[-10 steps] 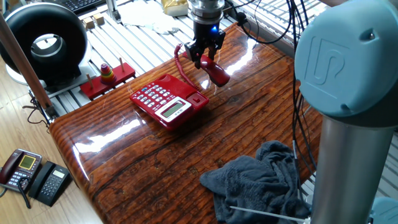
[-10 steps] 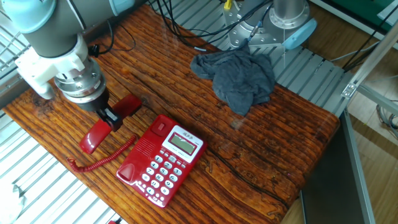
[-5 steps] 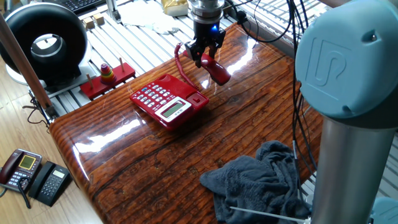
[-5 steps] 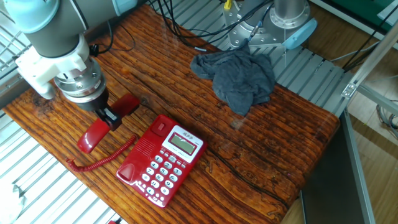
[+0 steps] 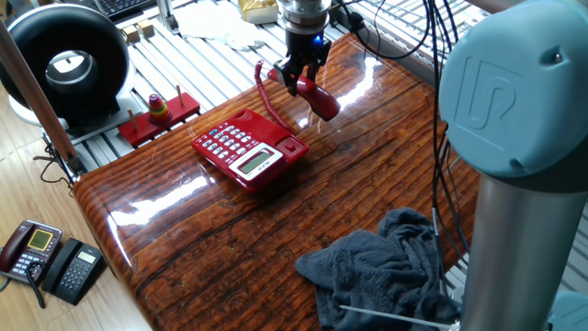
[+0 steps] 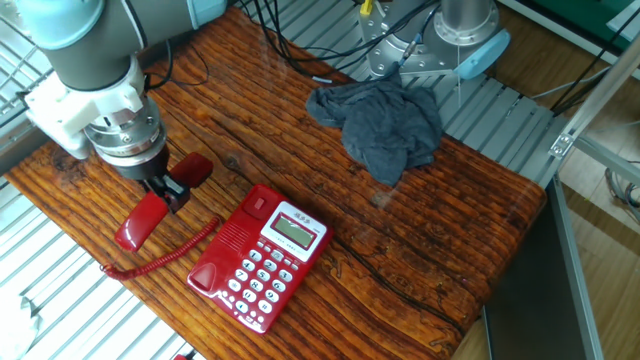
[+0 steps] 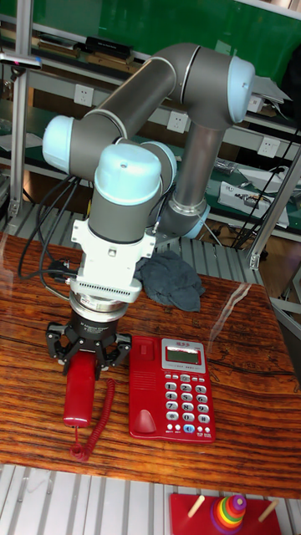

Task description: Place the handset of the telephone on the corresponding phone cradle

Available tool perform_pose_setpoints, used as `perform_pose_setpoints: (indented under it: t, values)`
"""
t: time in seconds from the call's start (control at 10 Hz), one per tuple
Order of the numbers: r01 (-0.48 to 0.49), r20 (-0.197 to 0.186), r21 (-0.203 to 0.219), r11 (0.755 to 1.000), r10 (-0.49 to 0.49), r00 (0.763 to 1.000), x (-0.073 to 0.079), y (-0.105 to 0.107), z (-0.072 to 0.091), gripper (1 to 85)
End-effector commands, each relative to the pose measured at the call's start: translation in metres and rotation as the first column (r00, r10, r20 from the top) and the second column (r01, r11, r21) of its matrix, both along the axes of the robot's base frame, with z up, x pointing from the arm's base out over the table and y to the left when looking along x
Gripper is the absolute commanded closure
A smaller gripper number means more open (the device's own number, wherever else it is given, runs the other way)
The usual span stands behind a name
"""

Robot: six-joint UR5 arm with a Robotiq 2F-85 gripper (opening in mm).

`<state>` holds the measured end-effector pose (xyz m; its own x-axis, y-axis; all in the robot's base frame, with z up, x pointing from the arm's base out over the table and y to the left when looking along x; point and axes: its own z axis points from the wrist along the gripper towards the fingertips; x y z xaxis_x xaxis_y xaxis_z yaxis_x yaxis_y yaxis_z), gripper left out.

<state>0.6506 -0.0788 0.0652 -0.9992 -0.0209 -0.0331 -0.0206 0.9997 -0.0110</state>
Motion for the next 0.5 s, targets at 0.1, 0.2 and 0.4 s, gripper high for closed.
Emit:
perform_pose_setpoints:
  t: [0.1, 0.2, 0.4]
  values:
    - [0.006, -0.009, 0.014, 1.000, -0.006, 1.000, -0.002, 0.003, 0.001, 59.3]
    - [0.014, -0.011, 0.025, 1.000, -0.013, 1.000, 0.000, 0.011, 0.004, 59.3]
    - [0.032, -0.018, 0.044, 0.999, -0.031, 0.999, 0.001, 0.023, 0.009, 59.3]
